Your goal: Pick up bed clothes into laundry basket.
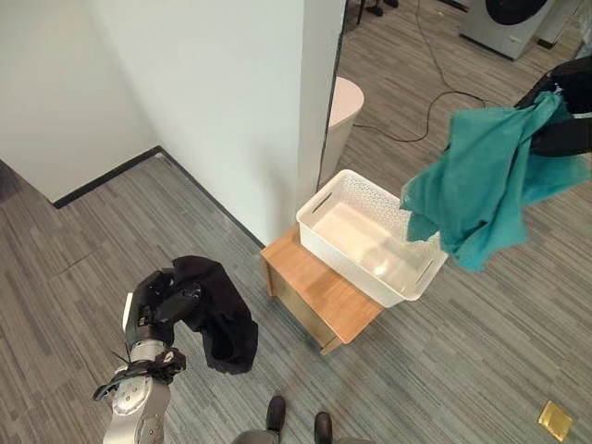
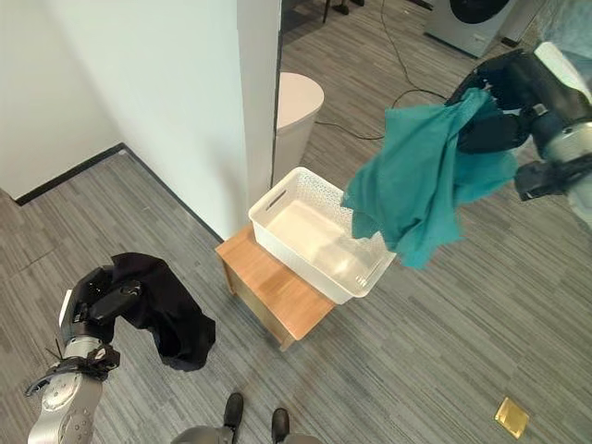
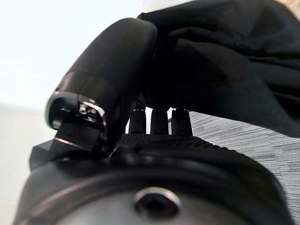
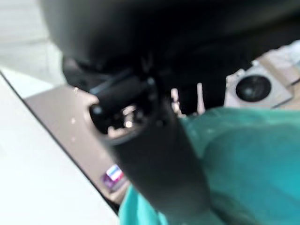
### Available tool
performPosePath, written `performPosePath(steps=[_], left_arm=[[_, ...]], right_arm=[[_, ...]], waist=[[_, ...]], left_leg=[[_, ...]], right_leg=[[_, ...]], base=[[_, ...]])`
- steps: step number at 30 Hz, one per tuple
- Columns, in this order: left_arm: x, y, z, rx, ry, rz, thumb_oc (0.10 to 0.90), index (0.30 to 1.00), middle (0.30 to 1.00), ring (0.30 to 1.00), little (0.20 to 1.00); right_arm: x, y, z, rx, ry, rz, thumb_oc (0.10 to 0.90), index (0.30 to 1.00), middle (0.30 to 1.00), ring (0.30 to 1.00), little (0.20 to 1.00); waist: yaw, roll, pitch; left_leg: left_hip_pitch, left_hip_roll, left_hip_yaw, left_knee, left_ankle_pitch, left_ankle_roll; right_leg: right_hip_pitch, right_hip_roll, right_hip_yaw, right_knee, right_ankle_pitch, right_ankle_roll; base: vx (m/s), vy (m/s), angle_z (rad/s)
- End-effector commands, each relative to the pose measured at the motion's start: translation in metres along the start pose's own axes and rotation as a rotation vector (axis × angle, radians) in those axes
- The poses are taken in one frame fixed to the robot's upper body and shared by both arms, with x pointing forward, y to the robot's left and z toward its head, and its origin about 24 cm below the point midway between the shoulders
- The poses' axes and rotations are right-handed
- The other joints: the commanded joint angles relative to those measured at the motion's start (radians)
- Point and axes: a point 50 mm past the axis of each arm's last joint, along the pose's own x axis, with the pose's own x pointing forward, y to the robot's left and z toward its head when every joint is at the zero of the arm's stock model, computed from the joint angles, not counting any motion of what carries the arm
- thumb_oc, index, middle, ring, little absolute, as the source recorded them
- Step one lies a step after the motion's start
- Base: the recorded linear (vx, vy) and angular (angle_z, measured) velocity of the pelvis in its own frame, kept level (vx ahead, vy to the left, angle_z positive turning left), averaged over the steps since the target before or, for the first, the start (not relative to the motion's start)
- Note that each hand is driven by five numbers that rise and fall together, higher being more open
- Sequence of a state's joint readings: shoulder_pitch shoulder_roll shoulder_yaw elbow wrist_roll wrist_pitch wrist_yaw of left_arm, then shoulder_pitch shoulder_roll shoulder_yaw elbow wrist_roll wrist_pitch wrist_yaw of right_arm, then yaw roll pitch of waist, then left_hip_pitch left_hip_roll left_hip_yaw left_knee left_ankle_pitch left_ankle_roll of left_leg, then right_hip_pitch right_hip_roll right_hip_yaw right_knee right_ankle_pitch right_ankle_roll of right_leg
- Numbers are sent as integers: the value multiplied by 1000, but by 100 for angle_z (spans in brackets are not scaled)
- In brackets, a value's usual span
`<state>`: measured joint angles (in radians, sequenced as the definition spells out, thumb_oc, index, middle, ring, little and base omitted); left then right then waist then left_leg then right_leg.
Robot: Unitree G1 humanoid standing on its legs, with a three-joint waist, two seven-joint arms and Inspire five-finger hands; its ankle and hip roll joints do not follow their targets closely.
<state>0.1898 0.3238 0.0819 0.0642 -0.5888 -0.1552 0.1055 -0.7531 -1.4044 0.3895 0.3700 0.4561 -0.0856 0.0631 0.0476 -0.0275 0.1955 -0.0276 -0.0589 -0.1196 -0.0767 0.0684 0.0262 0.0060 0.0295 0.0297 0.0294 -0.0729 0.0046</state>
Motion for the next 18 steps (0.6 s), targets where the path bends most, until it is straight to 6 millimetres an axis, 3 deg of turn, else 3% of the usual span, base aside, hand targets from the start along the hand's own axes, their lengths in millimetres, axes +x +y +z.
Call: performPosePath(steps=[1, 18], left_arm=[[5, -8, 68, 26, -334, -111, 400, 300, 300, 300, 300], [8, -16, 64, -9, -318, -109, 400, 300, 300, 300, 300]], right_arm=[[2, -68, 42, -44, -138, -270, 400, 300, 300, 300, 300], [33, -18, 62, -141, -157, -57, 400, 300, 300, 300, 300]], waist=[[28, -41, -68], [65, -27, -23]], left_leg=[[-11, 12, 29, -10, -34, -57], [-51, 3, -21, -9, -9, -66]], right_leg=[[-58, -59, 66, 77, -49, 100], [-76, -60, 19, 73, -49, 92]], base=[[-13, -17, 13], [-14, -19, 12]])
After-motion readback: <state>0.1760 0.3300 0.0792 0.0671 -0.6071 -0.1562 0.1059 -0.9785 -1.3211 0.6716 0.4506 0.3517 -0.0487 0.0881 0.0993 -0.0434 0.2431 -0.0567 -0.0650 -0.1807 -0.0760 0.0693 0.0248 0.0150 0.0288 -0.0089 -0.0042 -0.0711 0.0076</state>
